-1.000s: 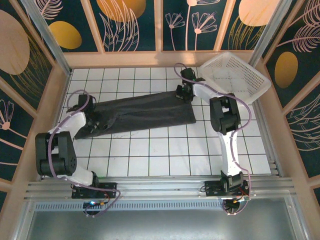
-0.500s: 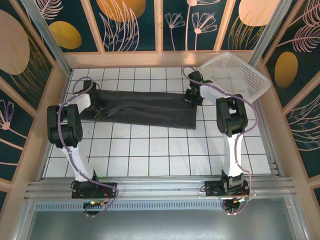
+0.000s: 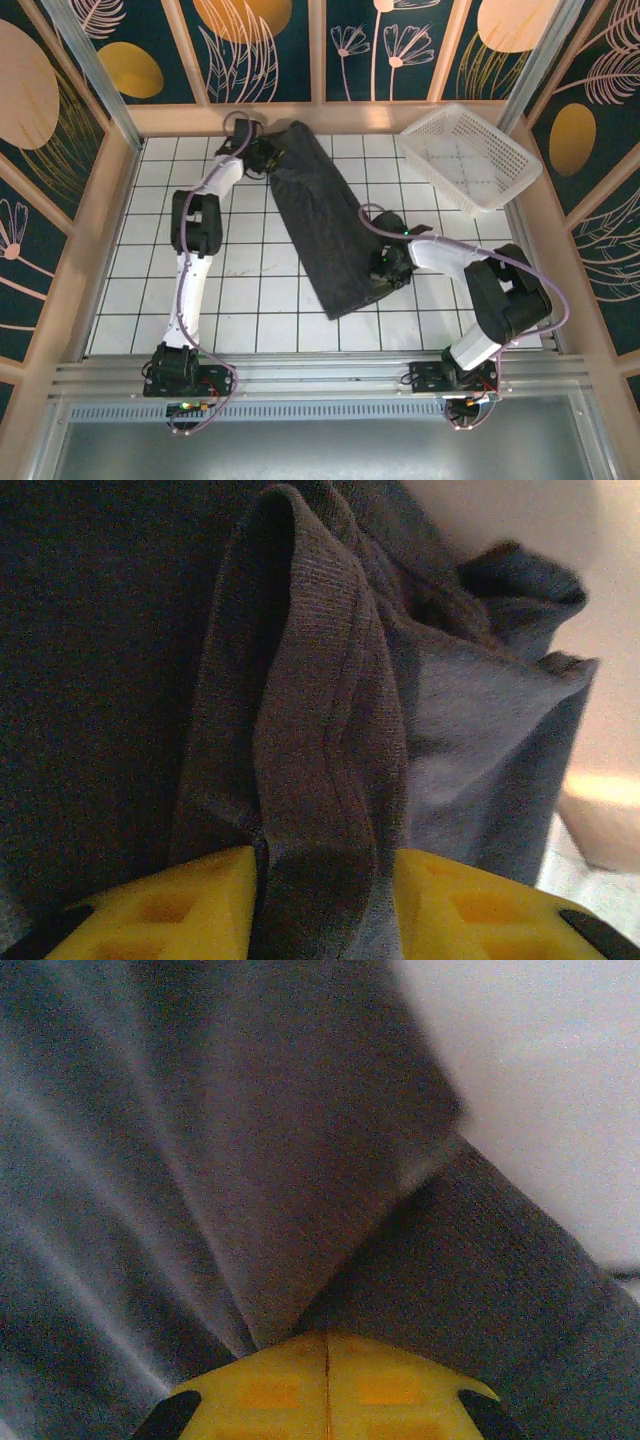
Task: Fold and stack the t-shirts
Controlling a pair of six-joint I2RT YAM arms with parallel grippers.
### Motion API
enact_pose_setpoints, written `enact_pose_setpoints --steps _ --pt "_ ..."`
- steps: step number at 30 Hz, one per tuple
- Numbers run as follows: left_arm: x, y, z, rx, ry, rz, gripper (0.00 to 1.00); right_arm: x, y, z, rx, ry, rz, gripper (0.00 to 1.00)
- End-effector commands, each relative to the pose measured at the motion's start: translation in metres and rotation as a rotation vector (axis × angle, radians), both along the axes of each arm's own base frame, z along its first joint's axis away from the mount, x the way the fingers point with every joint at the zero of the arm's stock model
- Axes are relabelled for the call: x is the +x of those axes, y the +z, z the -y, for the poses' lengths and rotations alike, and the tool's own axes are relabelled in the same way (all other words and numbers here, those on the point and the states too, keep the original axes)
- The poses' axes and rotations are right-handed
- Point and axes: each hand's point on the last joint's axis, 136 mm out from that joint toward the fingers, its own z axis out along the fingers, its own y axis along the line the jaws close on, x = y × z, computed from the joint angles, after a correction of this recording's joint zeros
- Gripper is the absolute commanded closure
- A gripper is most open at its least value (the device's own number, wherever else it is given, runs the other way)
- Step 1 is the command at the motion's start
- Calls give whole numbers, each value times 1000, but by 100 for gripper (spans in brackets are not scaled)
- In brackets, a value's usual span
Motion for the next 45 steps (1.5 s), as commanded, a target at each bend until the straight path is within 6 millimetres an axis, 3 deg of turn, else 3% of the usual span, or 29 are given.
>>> enact_pose_setpoints --steps 1,4,7,10,13,15,18,21,26,29,31,36,38,42,45 --pt "-7 -36 46 -151 -34 -65 60 -71 -16 -15 45 70 -239 90" --pt "3 -25 56 -172 -48 -15 59 -57 6 -39 133 97 -164 87" --pt "9 9 51 -120 -53 54 54 -42 28 -49 169 97 -103 83" --pt "7 57 35 -15 -29 117 43 -31 48 -46 166 80 -45 75" --pt "-12 96 15 94 6 137 40 -23 62 -30 131 39 18 67" --pt "-37 108 6 154 6 114 39 -21 62 -11 98 -2 33 61" --pt "-90 106 0 238 -54 43 39 -29 53 17 48 -46 9 57" --pt "-163 77 -2 283 -156 -84 39 -41 39 35 6 -51 -39 51" --pt "-291 32 -6 293 -341 -290 41 -56 15 26 27 34 -123 46" --pt "-351 17 -1 287 -453 -392 41 -53 9 16 51 58 -133 47" --pt "-384 21 7 253 -518 -423 41 -56 4 11 35 90 -159 49" --pt "-453 16 27 219 -657 -535 43 -66 -5 3 45 136 -207 66" --pt "-476 13 36 188 -694 -576 43 -70 -6 2 48 147 -224 77" --pt "-510 8 52 138 -756 -636 42 -78 -2 -4 80 165 -249 94" --pt "-528 -1 49 178 -787 -689 42 -84 6 -14 122 178 -263 100"
